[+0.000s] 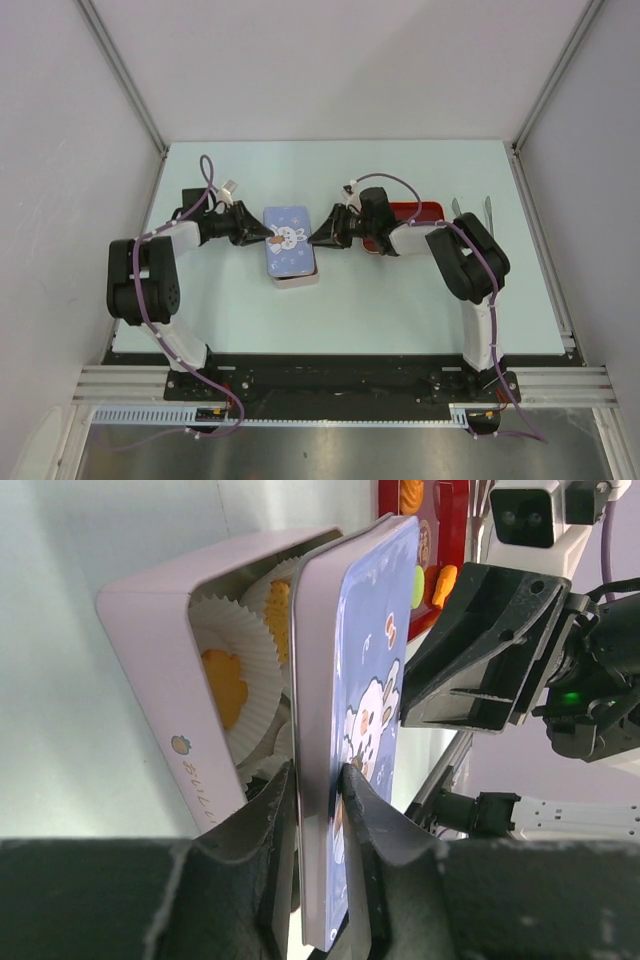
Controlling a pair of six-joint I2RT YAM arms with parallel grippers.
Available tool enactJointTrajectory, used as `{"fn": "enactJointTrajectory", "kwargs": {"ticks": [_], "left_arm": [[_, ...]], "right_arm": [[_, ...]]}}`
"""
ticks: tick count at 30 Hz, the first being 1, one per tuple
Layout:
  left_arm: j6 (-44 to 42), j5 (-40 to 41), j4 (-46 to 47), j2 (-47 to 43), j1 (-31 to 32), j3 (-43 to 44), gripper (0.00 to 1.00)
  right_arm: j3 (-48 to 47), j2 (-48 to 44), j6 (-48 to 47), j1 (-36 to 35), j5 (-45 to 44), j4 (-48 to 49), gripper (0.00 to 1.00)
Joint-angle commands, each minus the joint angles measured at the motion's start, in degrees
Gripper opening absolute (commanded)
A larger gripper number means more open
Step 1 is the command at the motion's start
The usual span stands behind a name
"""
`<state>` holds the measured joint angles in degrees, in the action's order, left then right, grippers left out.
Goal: Pack the cookies
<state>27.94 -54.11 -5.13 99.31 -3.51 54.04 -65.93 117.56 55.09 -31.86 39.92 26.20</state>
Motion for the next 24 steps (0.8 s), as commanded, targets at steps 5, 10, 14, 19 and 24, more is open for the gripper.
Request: {"fn": "enactJointTrajectory", "kwargs": {"ticks": [5,10,14,19,24], "left_arm": [[-2.3,2.8,-0.4,-2.2,0.8,-1.0,0.27],[-2.5,4.1,0.3,-1.1,1.1,-2.0,0.27],[-2.8,5.5,0.7,-0.5,2.1,-2.6,0.27],[-3.2,6.5,0.9,0.0,2.9,-2.9,0.27],[-3.4,7.3,0.7,0.5,3.0,-2.8,0.28]], "right_arm": [[-1.9,-1.0,-1.6,-1.5,2.3,1.8,0.28],[-1.9,-0.9,-1.4,-1.5,2.4,2.1,0.28],[-1.9,-0.8,-1.0,-1.2,2.4,2.8,0.29],[-1.9,-1.1,-0.9,-0.6,2.5,3.1,0.29],[-1.9,-1.6,-0.7,-0.3,2.7,3.3,0.29]]}}
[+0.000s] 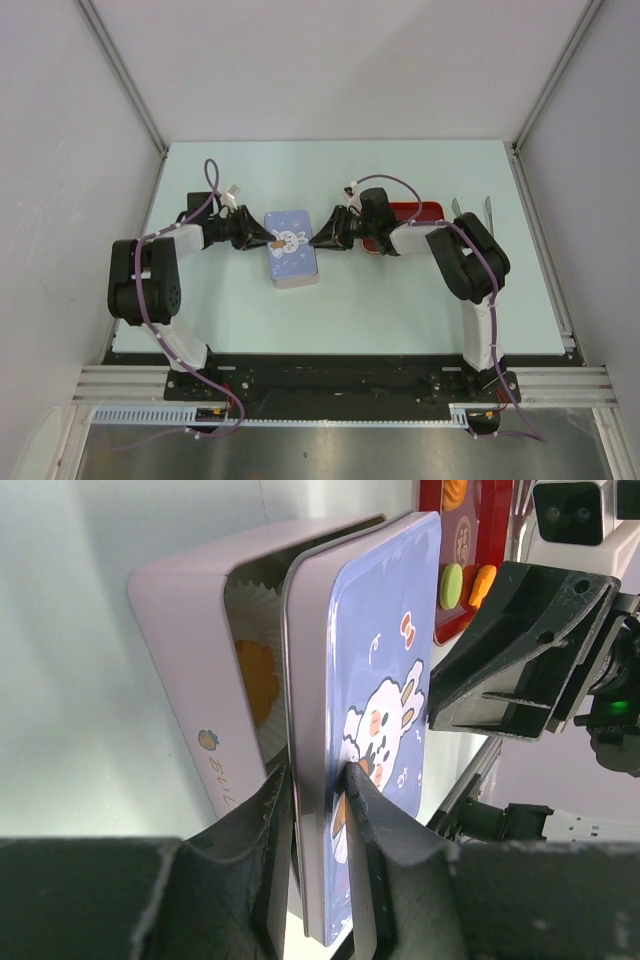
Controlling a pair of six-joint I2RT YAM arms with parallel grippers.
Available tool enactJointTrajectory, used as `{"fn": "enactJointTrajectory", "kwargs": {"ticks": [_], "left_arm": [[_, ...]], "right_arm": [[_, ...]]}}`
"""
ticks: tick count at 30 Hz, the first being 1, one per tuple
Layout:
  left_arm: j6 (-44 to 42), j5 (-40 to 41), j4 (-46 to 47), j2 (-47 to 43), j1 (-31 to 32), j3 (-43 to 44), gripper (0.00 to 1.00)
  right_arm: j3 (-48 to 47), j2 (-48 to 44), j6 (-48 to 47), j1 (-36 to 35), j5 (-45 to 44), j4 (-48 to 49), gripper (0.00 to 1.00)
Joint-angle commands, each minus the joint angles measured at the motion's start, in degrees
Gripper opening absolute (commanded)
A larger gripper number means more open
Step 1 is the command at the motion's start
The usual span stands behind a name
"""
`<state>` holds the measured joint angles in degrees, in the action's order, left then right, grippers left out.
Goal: Pack the cookies
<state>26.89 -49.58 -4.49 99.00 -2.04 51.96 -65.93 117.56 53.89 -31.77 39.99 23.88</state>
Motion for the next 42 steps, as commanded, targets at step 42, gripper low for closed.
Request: {"fn": "enactJointTrajectory", "kwargs": {"ticks": [42], "left_arm": [[-6.5,8.1,-2.5,-1.4,2.4,-1.3,0.31]], "right_arm": [[-1.9,-0.8,-0.4,-0.9,2.5,6.0,0.32]]}}
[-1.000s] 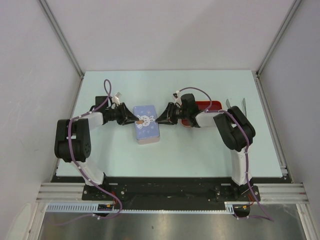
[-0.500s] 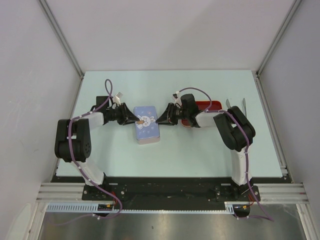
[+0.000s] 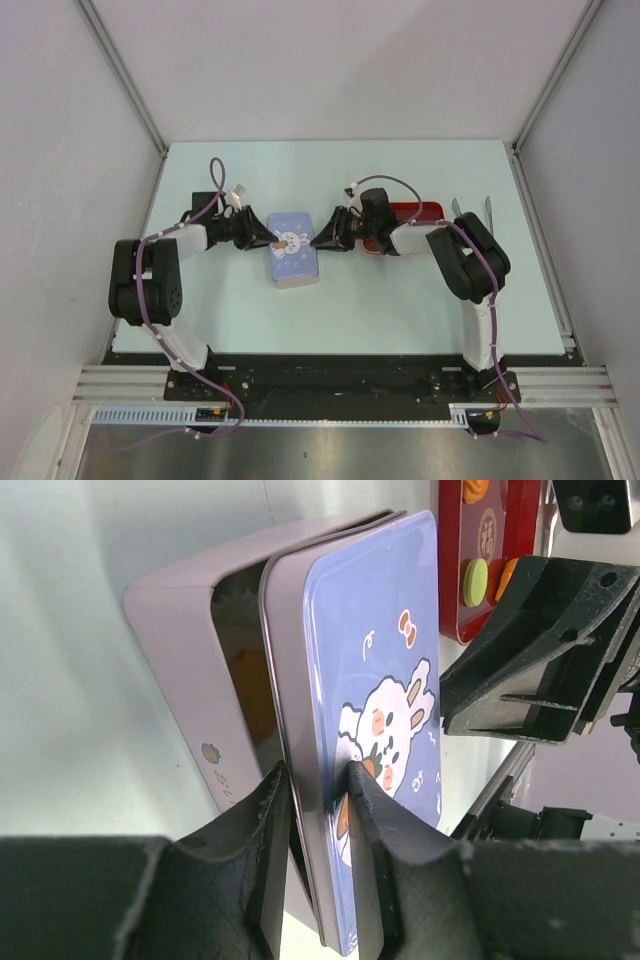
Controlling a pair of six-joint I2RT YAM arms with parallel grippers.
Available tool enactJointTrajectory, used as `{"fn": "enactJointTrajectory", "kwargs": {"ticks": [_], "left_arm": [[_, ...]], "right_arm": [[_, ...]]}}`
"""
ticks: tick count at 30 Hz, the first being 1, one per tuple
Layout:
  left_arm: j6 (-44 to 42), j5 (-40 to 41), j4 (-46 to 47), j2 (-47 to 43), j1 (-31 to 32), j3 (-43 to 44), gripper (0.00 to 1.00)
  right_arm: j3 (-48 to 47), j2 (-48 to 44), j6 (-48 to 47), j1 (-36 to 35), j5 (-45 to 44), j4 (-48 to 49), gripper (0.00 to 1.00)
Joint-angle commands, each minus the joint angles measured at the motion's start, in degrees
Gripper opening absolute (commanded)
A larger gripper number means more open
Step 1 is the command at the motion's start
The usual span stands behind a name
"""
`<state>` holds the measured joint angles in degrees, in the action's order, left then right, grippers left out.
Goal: Pack the cookies
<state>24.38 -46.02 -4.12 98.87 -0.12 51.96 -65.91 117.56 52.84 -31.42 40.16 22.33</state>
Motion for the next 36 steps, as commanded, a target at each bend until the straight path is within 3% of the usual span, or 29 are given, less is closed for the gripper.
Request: {"fn": "enactJointTrajectory", "kwargs": {"ticks": [1,15,36], "left_arm": [[-4.1,4.7,-2.9,-1.2,0.5,-1.3,0.31],[-4.9,6.7,-4.3,-1.6,0.3,-0.9,0.33],[-6.5,10.9,-6.9,-3.3,0.3,-0.3,0.34]], "right_arm": [[-1.9,-0.8,0.7,-1.3,2.3,7.6,0.32],[-2.1,0.7,0.9,-1.4,1.8,9.1,0.36],[-9.3,3.4,-6.1,-1.5,0.7,0.1,0.41]]}}
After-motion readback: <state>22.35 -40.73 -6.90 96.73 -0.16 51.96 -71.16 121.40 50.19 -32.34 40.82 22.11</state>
